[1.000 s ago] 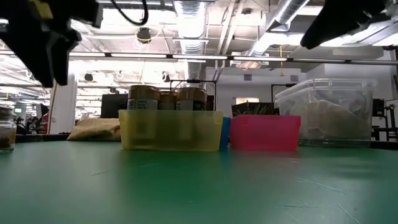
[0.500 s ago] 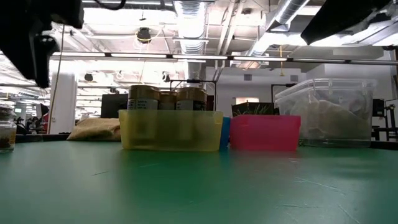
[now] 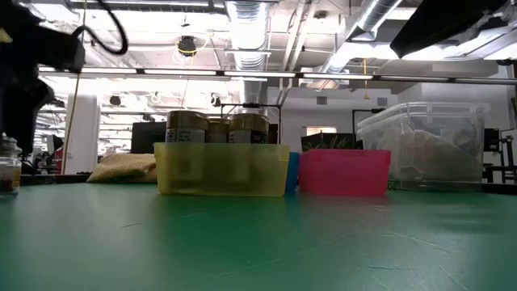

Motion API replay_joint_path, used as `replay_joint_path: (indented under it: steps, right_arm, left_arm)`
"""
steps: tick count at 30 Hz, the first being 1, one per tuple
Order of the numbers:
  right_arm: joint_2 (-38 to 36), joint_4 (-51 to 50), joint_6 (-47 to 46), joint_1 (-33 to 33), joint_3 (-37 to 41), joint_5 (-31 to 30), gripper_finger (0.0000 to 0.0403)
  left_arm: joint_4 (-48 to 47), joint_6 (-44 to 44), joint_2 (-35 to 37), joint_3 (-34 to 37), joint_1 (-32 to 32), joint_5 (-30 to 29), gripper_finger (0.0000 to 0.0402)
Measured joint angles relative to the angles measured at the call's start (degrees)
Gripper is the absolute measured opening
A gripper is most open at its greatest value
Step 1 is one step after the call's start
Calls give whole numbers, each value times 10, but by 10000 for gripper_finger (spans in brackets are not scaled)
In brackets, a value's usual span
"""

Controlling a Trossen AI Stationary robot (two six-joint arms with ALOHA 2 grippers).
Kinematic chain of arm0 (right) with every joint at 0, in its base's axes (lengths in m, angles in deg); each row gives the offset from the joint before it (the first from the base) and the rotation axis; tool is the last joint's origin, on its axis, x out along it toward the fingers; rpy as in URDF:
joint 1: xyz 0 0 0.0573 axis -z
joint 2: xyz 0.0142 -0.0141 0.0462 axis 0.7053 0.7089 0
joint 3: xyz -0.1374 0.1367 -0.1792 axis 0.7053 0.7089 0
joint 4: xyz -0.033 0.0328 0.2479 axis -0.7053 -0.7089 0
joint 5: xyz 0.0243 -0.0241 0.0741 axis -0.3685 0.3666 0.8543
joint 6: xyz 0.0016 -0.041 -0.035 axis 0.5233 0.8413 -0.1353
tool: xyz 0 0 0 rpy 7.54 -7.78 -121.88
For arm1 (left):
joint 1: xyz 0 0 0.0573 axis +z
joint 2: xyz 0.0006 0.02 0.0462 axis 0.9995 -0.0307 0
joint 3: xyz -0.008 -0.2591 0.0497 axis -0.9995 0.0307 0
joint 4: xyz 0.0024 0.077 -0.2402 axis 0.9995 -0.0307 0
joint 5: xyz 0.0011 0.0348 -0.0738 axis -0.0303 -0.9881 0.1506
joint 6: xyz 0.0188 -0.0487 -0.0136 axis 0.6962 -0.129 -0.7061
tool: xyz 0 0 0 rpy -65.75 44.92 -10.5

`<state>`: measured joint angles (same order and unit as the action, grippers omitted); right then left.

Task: Sort spices by type
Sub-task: Move the top transparent seasoning bottle to the center of the table

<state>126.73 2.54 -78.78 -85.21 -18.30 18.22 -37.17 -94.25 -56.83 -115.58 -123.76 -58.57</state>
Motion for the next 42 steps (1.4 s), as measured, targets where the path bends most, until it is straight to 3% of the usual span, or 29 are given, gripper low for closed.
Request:
replay_joint_path:
  steps: [10,21,23,29,35,42]
  right_arm:
    - [0,3,3,0,0,0,245]
    - [0,3,5,4,0,0,245]
    - [0,3,5,4,0,0,245]
    - [0,3,5,4,0,0,245]
    - [0,3,2,7,0,17,245]
    - [0,-7,-22,7,0,28,245]
  left_arm:
    - [30,-15,0,37,-29,0,298]
    - [109,2,0,57,-29,-1,181]
    - [109,9,0,52,-23,4,175]
    - [109,53,-1,17,19,26,175]
    - [177,133,-8,-38,75,30,175]
    - [174,235,-120,-157,117,67,175]
